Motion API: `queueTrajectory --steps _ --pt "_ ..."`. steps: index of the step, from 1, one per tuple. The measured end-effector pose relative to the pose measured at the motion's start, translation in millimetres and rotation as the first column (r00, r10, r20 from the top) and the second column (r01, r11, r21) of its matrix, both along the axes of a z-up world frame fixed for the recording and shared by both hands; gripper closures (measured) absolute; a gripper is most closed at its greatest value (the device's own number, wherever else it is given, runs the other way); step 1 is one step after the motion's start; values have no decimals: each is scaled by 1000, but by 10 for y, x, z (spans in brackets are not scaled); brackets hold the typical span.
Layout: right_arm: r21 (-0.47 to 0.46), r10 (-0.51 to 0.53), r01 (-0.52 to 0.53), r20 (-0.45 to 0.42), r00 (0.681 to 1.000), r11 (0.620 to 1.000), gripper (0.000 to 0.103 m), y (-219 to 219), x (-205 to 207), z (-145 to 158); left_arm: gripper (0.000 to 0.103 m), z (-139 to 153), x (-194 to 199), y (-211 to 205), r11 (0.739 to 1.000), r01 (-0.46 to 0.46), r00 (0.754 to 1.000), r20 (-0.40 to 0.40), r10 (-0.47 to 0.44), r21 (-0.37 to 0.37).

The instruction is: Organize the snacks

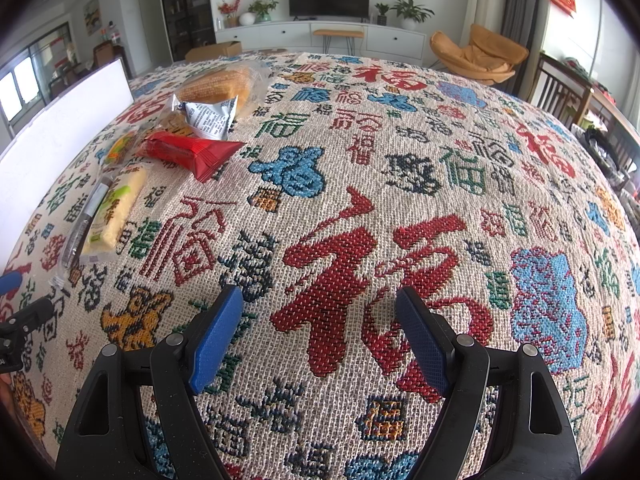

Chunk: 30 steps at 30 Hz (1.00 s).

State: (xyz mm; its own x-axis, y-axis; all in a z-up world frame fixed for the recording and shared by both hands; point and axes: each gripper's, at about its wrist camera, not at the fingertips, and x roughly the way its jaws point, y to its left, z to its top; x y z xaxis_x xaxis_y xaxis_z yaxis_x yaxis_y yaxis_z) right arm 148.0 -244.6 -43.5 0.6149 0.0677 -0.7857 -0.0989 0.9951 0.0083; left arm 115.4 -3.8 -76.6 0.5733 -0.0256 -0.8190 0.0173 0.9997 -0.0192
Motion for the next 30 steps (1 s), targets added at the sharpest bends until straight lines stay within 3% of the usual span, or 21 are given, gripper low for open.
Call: queueTrajectory --steps 5,12,22,26,30 --pt "0 0 0 0 1000 1000 21 1 0 0 0 14 -11 18 1000 -4 1000 3 4 -17" --pt "1 0 0 0 1000 1000 21 2 2 0 0 92 -72 394 973 -80 996 29 88 -217" --pt "-2 15 -15 -15 1000 1000 19 50 29 3 0 186 -170 485 948 -60 991 93 93 -312" --pt "39 75 -75 -3 997 996 19 138 107 174 0 170 -158 509 941 -68 992 81 100 -332" --pt "5 196 -196 15 980 981 19 388 422 457 0 132 -134 486 944 -67 994 65 93 -323"
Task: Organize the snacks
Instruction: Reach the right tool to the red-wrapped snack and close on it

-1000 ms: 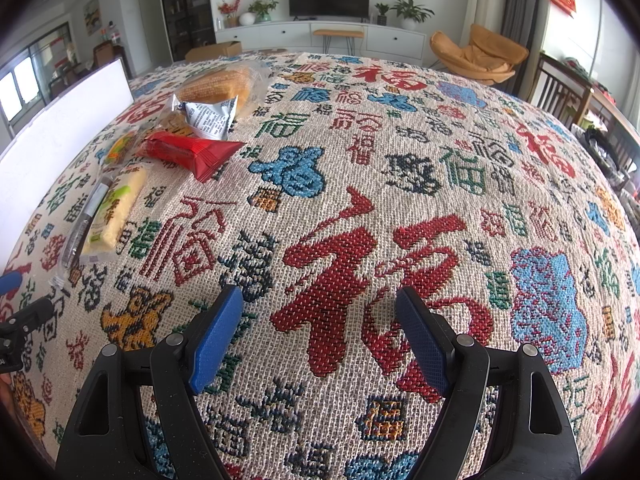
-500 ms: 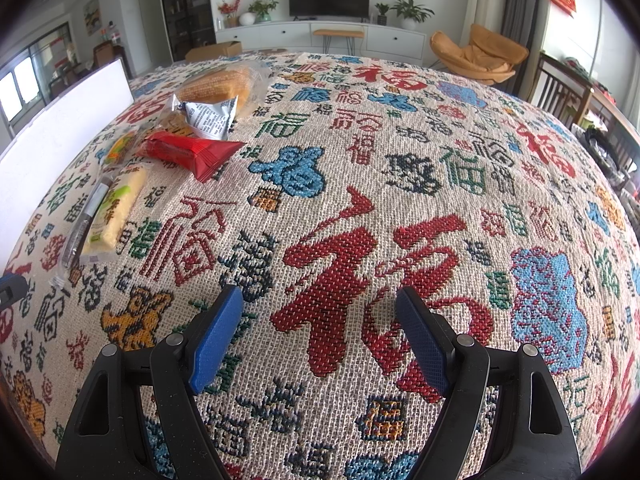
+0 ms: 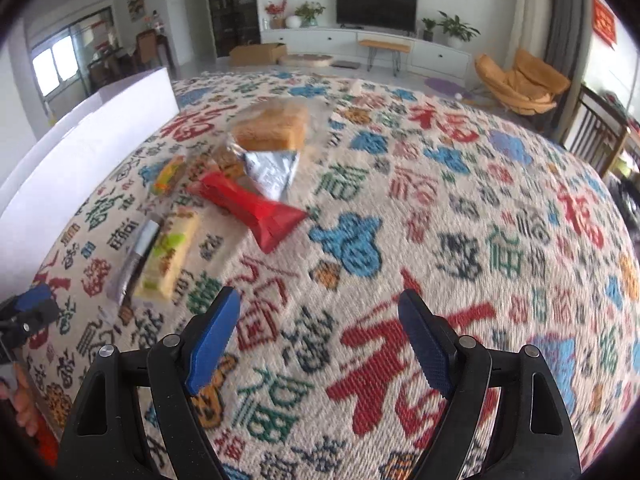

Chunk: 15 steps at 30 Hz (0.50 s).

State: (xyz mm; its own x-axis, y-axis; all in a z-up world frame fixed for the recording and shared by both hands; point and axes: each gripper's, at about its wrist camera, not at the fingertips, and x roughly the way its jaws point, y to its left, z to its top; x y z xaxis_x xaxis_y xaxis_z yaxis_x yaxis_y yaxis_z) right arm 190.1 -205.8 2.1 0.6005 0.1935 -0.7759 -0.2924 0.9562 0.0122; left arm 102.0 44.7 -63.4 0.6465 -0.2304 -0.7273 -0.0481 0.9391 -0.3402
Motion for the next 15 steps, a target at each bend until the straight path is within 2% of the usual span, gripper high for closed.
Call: queueTrajectory --steps 3,6,8,9,10,12,15 --pt "-42 157 -160 -62 986 986 20 340 377 81 0 -6 3 -6 1000 -1 1000 -3 1 3" --pt "-110 273 -290 -148 951 951 25 681 659 15 0 6 -12 8 1000 -7 1000 3 7 3" --pt "-156 312 -345 -203 928 925 45 859 751 -78 0 17 -26 23 1000 -11 1000 10 11 -1" --pt "-187 322 -365 -225 920 912 66 941 783 -135 0 20 -25 27 1000 -12 1000 12 12 -4" --pt "-212 330 -383 -245 912 899 71 1016 809 -187 0 18 -24 30 1000 -12 1000 11 12 -5" --pt "-257 331 -396 -261 907 882 71 1095 836 -261 0 7 -20 26 1000 -8 1000 2 8 -3" --pt "-238 326 -394 -279 903 888 74 1136 876 -336 0 -1 -14 2 1000 -1 1000 -2 1 8"
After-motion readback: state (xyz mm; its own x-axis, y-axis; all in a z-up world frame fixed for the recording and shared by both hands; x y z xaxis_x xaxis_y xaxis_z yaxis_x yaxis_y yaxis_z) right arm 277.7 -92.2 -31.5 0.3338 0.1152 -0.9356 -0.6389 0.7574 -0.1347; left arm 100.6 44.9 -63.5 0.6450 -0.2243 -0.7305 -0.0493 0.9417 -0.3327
